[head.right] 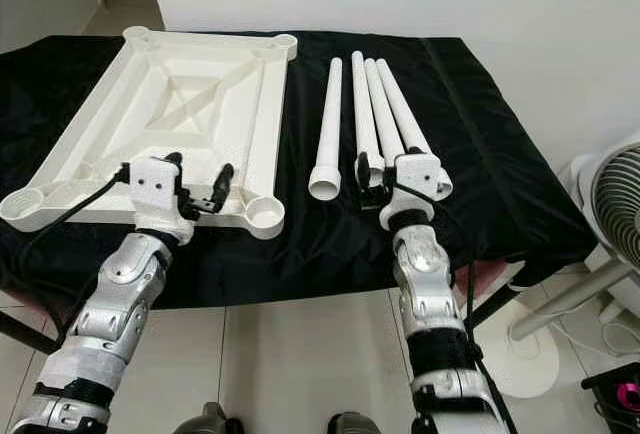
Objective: Building children table
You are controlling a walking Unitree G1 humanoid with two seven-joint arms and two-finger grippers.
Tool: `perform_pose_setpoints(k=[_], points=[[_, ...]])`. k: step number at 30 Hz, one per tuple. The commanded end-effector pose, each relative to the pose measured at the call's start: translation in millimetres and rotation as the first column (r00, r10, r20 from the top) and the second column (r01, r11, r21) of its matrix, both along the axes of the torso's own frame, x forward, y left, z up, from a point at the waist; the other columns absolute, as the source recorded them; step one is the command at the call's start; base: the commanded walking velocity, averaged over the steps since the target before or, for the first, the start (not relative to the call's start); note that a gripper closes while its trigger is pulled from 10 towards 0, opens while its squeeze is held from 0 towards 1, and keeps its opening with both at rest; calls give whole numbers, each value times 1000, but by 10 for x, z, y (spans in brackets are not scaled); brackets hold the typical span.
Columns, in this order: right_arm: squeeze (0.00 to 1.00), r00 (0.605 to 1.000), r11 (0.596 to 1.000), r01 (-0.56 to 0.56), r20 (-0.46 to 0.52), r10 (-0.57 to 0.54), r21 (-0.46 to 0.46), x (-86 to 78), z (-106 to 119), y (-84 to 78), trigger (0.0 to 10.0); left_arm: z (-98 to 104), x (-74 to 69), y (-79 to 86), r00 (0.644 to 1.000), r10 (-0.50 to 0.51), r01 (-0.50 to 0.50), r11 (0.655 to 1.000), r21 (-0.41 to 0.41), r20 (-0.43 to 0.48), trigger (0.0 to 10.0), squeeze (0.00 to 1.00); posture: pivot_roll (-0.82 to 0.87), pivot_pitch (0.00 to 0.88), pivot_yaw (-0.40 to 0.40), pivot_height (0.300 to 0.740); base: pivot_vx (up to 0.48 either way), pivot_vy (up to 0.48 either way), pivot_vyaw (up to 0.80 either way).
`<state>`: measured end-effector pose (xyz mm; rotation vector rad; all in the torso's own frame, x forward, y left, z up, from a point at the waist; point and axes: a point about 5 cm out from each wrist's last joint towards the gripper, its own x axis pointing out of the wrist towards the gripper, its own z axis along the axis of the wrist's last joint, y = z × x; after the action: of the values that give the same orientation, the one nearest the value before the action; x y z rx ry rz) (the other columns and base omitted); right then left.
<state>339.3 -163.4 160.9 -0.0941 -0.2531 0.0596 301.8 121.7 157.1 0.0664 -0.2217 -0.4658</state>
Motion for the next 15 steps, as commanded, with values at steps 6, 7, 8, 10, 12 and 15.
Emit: perform_pose_setpoints(k=[6, 7, 8, 10, 12, 15], points=[[0, 998, 999, -44, -46, 45, 2, 174, 34, 49, 10000, 86, -83, -114, 992, -124, 124, 992, 14, -14, 10000, 0, 7, 66, -6, 740, 0, 0, 0], [0, 997, 999, -50, -51, 50, 4, 211, 53, 58, 10000, 115, -101, -133, 991, -136, 136, 991, 5, -17, 10000, 0, 10, 82, -10, 740, 0, 0, 0], [0, 997, 999, -50, -51, 50, 4, 211, 53, 58, 10000, 115, -101, -133, 991, -136, 136, 991, 5, -17, 10000, 0, 10, 82, -10, 740, 0, 0, 0], [0, 995, 998, -68, -68, 69, 10, 276, 75, 82, 10000, 163, -139, -148, 989, -145, 145, 989, -3, -17, 10000, 0, 17, 110, -17, 740, 0, 0, 0], [0, 993, 997, -80, -84, 82, 20, 314, 80, 100, 10000, 191, -169, -156, 988, -152, 152, 988, -13, -20, 10000, 0, 22, 127, -20, 740, 0, 0, 0], [0, 987, 994, -99, -121, 104, 44, 377, 75, 147, 10000, 224, -234, -167, 986, -161, 160, 987, -26, -32, 10000, 0, 31, 167, -20, 740, 0, 0, 0]])
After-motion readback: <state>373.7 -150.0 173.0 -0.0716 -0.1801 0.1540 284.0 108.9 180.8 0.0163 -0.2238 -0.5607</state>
